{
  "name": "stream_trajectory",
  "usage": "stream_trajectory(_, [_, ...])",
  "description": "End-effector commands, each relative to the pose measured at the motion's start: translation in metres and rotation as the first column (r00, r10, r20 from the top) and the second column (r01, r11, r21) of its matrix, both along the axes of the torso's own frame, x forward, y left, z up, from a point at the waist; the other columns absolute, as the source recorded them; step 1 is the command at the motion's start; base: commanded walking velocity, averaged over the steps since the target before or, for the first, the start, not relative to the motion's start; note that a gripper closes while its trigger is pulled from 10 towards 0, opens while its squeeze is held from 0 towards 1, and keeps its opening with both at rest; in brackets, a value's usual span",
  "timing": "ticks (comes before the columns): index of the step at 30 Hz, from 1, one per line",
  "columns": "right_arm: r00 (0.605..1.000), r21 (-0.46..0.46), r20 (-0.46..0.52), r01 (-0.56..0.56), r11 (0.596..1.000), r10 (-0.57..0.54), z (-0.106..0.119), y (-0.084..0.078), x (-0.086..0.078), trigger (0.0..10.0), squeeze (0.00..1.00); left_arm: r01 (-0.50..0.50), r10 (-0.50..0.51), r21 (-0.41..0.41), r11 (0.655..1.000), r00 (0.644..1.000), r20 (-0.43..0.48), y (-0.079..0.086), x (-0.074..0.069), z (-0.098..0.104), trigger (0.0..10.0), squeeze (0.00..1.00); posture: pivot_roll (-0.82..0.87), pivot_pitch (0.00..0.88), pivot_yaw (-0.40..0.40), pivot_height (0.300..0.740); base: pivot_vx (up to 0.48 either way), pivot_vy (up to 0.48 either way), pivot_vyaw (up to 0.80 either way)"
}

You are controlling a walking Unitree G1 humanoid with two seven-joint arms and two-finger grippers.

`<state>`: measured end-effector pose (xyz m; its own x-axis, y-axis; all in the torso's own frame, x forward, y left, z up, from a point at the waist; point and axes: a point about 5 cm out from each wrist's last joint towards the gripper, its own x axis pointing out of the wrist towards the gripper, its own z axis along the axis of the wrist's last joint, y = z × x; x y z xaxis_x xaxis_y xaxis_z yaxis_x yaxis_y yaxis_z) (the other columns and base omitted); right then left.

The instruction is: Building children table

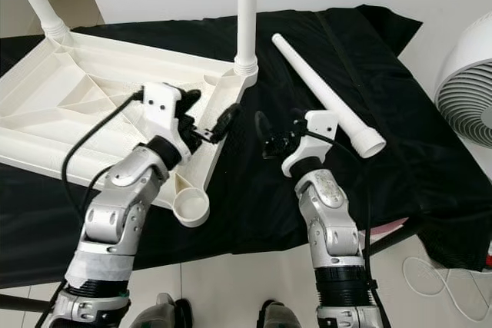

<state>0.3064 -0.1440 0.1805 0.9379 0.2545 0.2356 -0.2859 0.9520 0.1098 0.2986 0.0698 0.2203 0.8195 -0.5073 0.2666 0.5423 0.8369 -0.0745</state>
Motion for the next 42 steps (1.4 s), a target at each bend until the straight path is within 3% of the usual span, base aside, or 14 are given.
stream_trajectory(1, [1.0,-0.001,0.0,0.019,1.0,-0.019,0.0,0.0,0.002,10.0,1.0,-0.023,0.022,-0.009,1.0,0.999,-0.025,0.004,0.001,-0.001,10.0,0.0,-0.04,0.137,0.018,0.74,0.0,0.0,0.0])
stream_trajectory(2, [0.999,-0.008,-0.006,0.041,0.999,-0.041,0.0,-0.001,0.005,10.0,0.0,-0.041,0.04,-0.02,0.999,0.998,-0.047,0.005,0.003,-0.001,10.0,0.0,-0.04,0.14,0.017,0.74,0.0,0.0,0.0])
stream_trajectory(9, [0.992,-0.059,-0.045,0.116,0.992,-0.118,-0.001,-0.003,0.012,10.0,0.0,-0.185,0.177,-0.029,0.982,0.968,-0.18,0.02,0.012,-0.01,10.0,0.0,-0.01,0.153,0.009,0.74,0.0,0.0,0.0])
stream_trajectory(18, [0.994,-0.084,-0.022,0.101,0.991,-0.103,0.0,-0.003,0.014,10.0,0.0,-0.282,0.263,-0.062,0.957,0.939,-0.22,0.03,0.009,-0.012,10.0,0.0,0.01,0.148,-0.001,0.74,0.0,0.0,0.0])
stream_trajectory(25, [0.977,-0.131,-0.01,0.209,0.969,-0.212,0.002,-0.015,0.019,10.0,0.0,-0.279,0.258,-0.078,0.957,0.943,-0.212,0.036,0.007,-0.009,10.0,0.0,0.0,0.139,0.004,0.74,0.0,0.0,0.0])
stream_trajectory(32, [0.919,-0.165,0.005,0.39,0.906,-0.395,0.006,-0.043,0.019,10.0,0.0,-0.275,0.257,-0.065,0.959,0.944,-0.206,0.04,0.005,-0.007,10.0,0.0,-0.03,0.149,0.022,0.74,0.0,0.0,0.0])
stream_trajectory(34, [0.867,-0.175,0.008,0.493,0.852,-0.499,0.004,-0.062,0.015,10.0,0.0,-0.228,0.217,-0.039,0.973,0.958,-0.186,0.033,0.003,-0.007,10.0,0.0,-0.05,0.154,0.032,0.74,0.0,0.0,0.0])
stream_trajectory(38, [0.85,-0.181,0.012,0.52,0.835,-0.527,0.004,-0.067,0.013,10.0,0.0,-0.196,0.191,-0.017,0.98,0.967,-0.17,0.028,0.001,-0.006,10.0,0.0,-0.06,0.153,0.037,0.74,0.0,0.0,0.0])
stream_trajectory(39, [0.831,-0.177,0.022,0.55,0.816,-0.556,0.005,-0.073,0.01,10.0,0.0,-0.142,0.145,0.032,0.989,0.982,-0.119,0.021,-0.003,-0.005,10.0,0.0,-0.07,0.153,0.043,0.74,0.0,0.0,0.0])
stream_trajectory(42, [0.832,-0.174,0.024,0.55,0.817,-0.555,0.005,-0.073,0.01,10.0,0.0,-0.131,0.136,0.049,0.99,0.985,-0.102,0.019,-0.003,-0.005,10.0,0.0,-0.07,0.153,0.043,0.74,0.0,0.0,0.0])
